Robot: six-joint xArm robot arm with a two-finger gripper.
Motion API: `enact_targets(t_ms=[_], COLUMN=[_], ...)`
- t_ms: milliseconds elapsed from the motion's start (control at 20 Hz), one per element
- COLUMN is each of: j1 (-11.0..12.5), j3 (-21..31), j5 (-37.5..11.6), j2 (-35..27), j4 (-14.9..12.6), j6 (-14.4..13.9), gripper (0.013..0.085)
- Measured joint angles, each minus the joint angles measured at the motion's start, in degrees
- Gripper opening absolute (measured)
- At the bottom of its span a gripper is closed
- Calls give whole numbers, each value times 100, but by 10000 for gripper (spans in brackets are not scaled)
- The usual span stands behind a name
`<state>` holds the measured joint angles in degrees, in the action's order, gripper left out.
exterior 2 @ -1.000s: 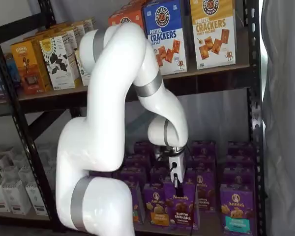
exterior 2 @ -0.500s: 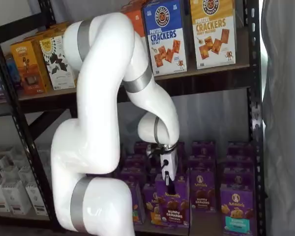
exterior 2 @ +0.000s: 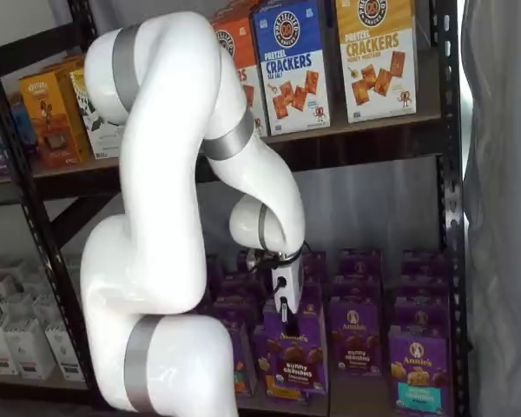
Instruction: Pick up the purple box with a brown patch in the center, on the bottom shelf, the fifth box from the left
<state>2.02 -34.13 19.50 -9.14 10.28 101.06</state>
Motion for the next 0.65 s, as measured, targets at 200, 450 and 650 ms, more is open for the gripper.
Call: enact_targets(t_ms=[200, 450, 650], j1=[-9, -45, -93], j3=[110, 105, 127], j5=[216, 758, 1081], j2=[342, 664, 859], j4=[-494, -1034, -1346], j6=[-472, -998, -1311], gripper=[330, 330, 330])
